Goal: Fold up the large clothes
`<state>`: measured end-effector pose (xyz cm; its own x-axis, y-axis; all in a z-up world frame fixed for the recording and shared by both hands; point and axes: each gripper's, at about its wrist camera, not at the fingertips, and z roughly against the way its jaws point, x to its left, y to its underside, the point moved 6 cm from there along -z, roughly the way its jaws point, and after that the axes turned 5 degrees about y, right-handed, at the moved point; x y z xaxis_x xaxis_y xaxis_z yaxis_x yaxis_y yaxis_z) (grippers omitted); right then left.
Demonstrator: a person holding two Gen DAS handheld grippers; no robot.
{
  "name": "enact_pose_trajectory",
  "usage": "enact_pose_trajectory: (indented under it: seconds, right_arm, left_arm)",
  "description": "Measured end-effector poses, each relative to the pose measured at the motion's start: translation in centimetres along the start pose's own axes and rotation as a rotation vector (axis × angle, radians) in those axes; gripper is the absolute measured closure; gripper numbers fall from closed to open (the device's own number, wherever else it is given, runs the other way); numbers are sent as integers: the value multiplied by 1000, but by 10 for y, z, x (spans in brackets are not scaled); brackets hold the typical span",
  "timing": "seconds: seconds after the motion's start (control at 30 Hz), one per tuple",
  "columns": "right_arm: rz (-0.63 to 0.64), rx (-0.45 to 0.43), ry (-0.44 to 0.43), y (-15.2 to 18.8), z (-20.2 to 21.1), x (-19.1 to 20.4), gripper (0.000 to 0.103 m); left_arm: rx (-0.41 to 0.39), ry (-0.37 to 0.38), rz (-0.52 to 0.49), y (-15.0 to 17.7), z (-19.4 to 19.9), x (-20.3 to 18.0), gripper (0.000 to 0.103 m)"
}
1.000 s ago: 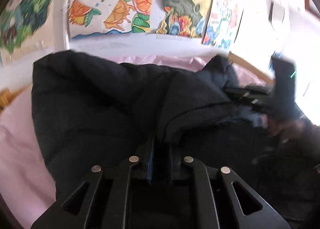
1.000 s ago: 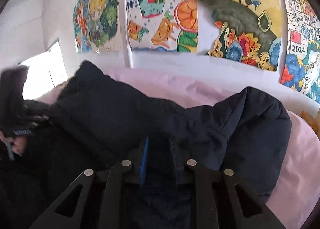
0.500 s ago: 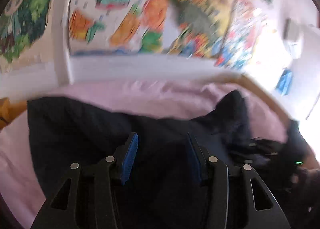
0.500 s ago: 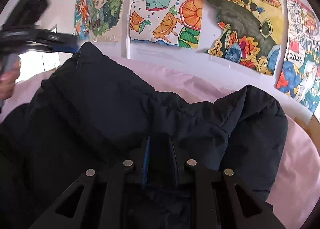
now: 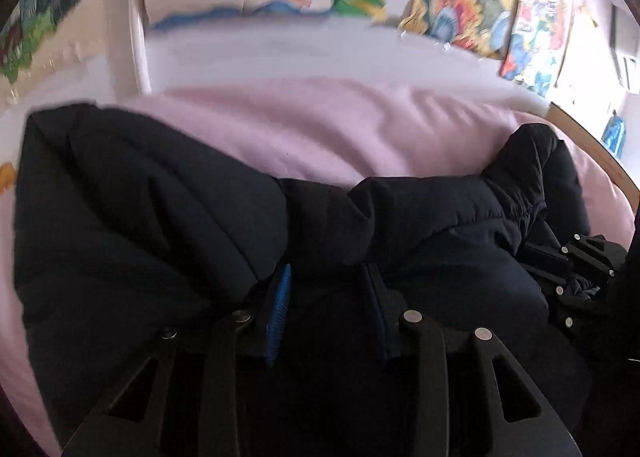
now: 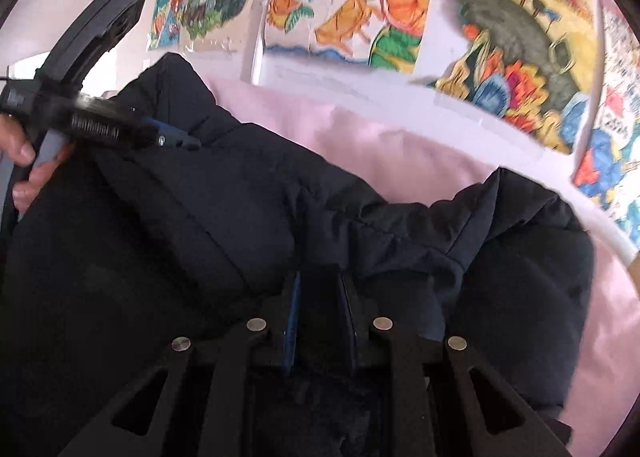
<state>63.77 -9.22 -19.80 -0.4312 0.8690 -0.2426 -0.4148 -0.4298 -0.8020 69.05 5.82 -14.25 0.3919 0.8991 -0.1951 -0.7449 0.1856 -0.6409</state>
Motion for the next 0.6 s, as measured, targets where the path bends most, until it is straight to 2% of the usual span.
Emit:
enact_pose_trajectory:
  seconds: [0.07, 0.17, 0.27, 0.33, 0.37, 0.43, 0.5, 0.53, 0.6]
  right_arm:
    - [-46, 17, -22, 0, -13, -7, 86]
    - [-73, -7, -45, 0, -6, -10, 86]
    - [-136, -55, -95, -10, 25, -24, 86]
    - [-129, -132, -65, -28, 49, -36, 86]
    - [-139, -156, -52, -37, 54, -43, 86]
    - [-178, -156, -31, -49, 53, -57, 86]
    - [-223, -93, 13, -49, 37, -72, 86]
    - [-248, -41, 26, -43, 25, -79, 86]
    - [-327, 26, -14, -25, 9, -88, 86]
  left_arm:
    - [-15, 34, 13, -3, 4, 5, 70]
    - [-73, 84, -6, -6, 36, -1, 70]
    - [-186, 59, -72, -15, 76, -9, 70]
    - [-262, 32, -91, -29, 95, -7, 70]
    - [-271, 20, -81, -35, 96, -4, 70]
    - [-249, -13, -45, -42, 90, 7, 70]
    - [-161, -73, -4, -40, 71, 22, 70]
    - [-120, -70, 23, -35, 59, 29, 70]
    - [-98, -47, 51, -29, 52, 38, 70]
